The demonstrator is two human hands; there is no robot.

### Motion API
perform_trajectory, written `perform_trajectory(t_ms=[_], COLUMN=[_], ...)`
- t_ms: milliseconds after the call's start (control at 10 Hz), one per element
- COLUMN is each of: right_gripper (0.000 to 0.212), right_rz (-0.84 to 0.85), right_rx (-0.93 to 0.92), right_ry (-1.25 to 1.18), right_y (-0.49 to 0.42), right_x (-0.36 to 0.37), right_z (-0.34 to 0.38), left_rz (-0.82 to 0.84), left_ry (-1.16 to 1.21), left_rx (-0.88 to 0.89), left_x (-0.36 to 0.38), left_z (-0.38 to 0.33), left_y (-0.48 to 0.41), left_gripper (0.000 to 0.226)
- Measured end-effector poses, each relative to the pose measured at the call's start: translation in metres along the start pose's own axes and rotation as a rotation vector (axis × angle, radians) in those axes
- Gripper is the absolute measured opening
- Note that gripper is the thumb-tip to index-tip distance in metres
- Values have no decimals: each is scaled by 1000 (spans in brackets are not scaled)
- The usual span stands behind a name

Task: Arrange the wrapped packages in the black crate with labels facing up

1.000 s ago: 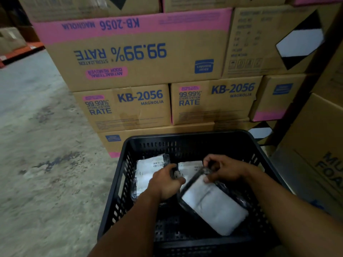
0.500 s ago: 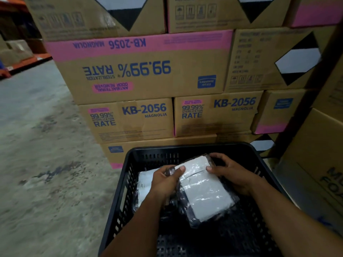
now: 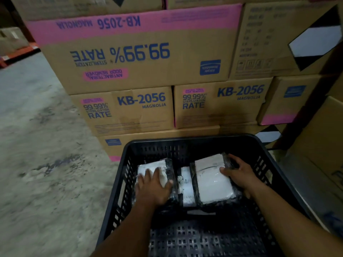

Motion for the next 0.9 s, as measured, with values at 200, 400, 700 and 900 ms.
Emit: perform_trajectory(t_ms=[200,400,700,900], right_gripper=[79,76,76,78], right_rz=[-7,91,17,158], right_rx=[75,37,24,-162], right_ry=[-51,87,444,831], right_y=[-13,-20,-18,-3], right_x=[27,76,74,101], right_z=[-30,-24,-13,46], left_rz=[49,32,161,221], left_ry=[-159,-166,-121,8], left_rx=[39,41,20,73], left_x=[28,27,24,-13], left_z=[10,13,13,3], left_y=[-5,-6,-9,-6], left_gripper=[87,86,92,84])
Point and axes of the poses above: each hand's wrist, its own y-axis away from the middle knuckle, its own x-axis out of the palm, z = x × y, the point moved 9 cm from there along -y, towards the middle knuckle, and after that the axes turned 3 degrees about y, right-handed, at the moved point
